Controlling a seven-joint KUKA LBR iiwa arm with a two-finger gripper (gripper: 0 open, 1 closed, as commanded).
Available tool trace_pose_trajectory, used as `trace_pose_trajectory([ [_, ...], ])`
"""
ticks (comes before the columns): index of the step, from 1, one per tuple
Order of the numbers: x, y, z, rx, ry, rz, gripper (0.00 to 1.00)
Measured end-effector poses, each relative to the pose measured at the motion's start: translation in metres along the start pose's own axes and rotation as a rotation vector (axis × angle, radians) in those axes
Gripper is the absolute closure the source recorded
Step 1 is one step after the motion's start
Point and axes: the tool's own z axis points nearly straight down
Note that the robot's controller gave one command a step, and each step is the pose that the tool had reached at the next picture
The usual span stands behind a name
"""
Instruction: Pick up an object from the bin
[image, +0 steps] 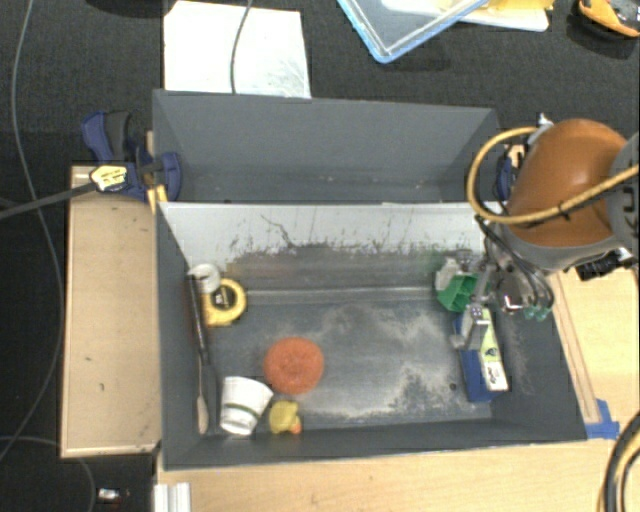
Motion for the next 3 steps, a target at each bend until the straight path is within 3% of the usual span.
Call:
trace_pose_trajectory([
  [1,-0.002,0.000,-0.003,0.001,-0.007,-0.002,0.00],
  [2,0.062,0.033,0.048,0.001,-0.010,-0.031,0.00],
  [3,0.038,0.044,0.039,0.003,-0.016,-0.073,0.00],
])
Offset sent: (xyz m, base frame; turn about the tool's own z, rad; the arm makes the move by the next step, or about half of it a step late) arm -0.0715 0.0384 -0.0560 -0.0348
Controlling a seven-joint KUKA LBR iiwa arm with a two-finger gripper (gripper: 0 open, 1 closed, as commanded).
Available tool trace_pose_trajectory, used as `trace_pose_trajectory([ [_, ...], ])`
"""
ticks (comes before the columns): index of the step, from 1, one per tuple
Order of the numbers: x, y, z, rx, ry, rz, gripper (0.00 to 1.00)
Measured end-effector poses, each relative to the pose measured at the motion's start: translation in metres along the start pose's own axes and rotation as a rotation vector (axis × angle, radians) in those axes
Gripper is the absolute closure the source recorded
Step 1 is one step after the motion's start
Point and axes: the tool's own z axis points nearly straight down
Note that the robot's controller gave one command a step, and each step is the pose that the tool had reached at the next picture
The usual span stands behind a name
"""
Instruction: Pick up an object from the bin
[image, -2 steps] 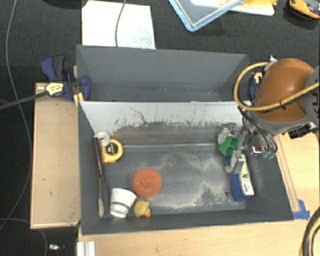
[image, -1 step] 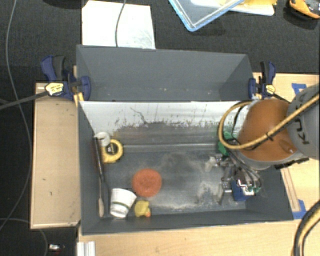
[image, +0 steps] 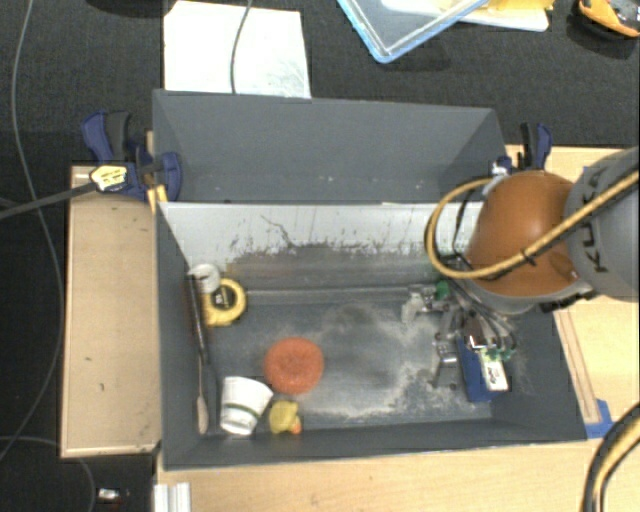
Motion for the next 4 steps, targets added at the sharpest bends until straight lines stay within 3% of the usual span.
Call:
trace_pose_trajectory([
  [1,-0.010,0.059,0.022,-0.004,0.012,0.032,0.00],
  [2,-0.030,0.089,0.032,0.001,-0.009,0.128,0.00],
  [3,-0.038,0.077,0.034,-0.003,-0.001,0.051,0.00],
  [4,-0.031,0.119,0.035,-0.002,-0.007,-0.012,0.00],
])
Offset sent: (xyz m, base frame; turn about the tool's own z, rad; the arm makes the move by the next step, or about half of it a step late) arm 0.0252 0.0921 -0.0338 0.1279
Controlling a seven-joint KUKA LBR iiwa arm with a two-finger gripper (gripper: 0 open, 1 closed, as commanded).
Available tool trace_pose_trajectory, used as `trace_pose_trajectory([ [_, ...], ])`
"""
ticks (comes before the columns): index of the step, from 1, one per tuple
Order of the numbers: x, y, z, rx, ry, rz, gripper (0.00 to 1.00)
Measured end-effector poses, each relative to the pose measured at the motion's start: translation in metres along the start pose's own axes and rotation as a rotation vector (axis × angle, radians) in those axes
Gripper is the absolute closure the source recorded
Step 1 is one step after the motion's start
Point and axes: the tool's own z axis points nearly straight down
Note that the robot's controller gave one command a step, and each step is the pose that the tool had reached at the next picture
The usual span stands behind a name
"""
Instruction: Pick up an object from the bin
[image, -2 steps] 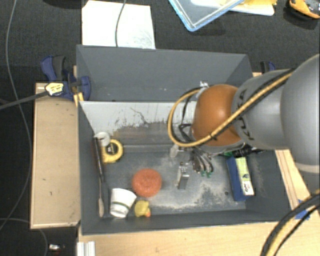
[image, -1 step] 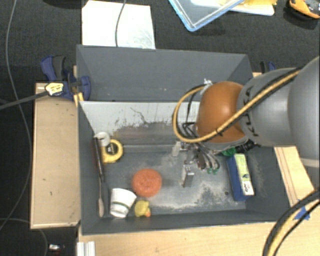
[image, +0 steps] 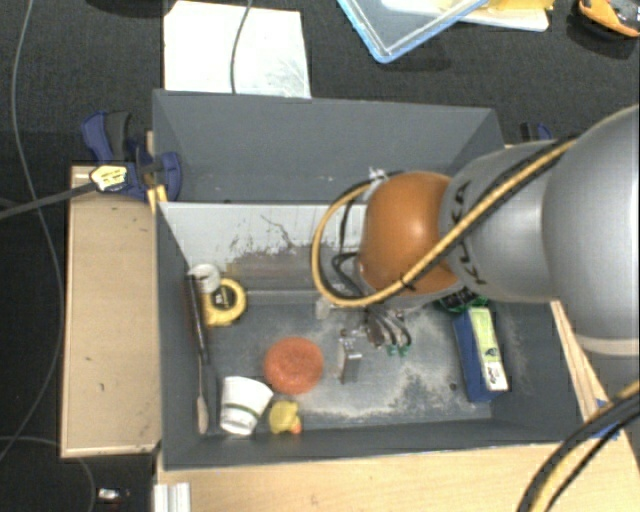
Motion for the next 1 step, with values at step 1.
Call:
trace_pose_trajectory([
  [1,0.0347,0.0240,0.0301,0.001,0.002,0.003,0.00],
])
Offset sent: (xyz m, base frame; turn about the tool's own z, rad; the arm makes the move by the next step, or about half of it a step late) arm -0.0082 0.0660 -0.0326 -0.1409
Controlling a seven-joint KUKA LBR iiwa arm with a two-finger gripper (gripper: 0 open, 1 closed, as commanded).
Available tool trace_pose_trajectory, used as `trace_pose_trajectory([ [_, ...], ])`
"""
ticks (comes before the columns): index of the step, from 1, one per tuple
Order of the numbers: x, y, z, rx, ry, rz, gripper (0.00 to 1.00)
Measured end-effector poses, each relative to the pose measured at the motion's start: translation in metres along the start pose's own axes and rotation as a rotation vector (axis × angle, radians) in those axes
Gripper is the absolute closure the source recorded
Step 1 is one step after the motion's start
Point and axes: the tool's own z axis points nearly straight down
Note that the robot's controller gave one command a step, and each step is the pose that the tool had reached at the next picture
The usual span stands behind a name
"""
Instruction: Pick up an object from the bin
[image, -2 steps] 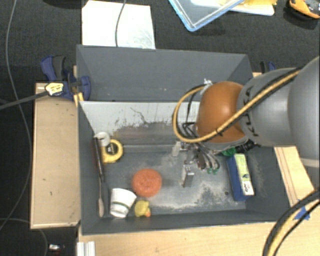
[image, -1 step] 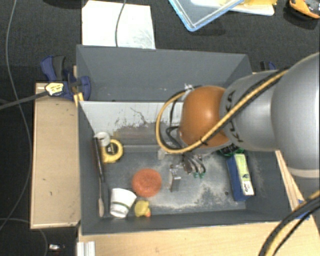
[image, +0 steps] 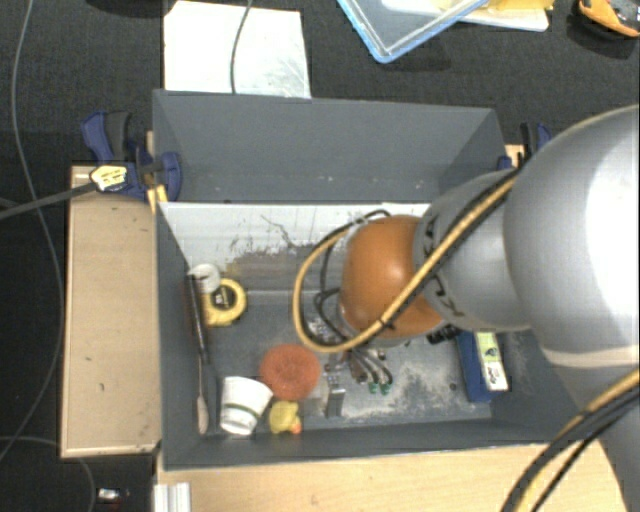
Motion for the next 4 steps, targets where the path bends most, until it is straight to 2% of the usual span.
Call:
trace_pose_trajectory([
  [1,-0.027,0.038,0.001,-0.002,-0.010,-0.139,0.00],
  [2,0.000,0.048,0.003,0.001,0.004,-0.129,1.00],
  [4,0.001,0.047,0.003,0.001,0.005,-0.119,1.00],
])
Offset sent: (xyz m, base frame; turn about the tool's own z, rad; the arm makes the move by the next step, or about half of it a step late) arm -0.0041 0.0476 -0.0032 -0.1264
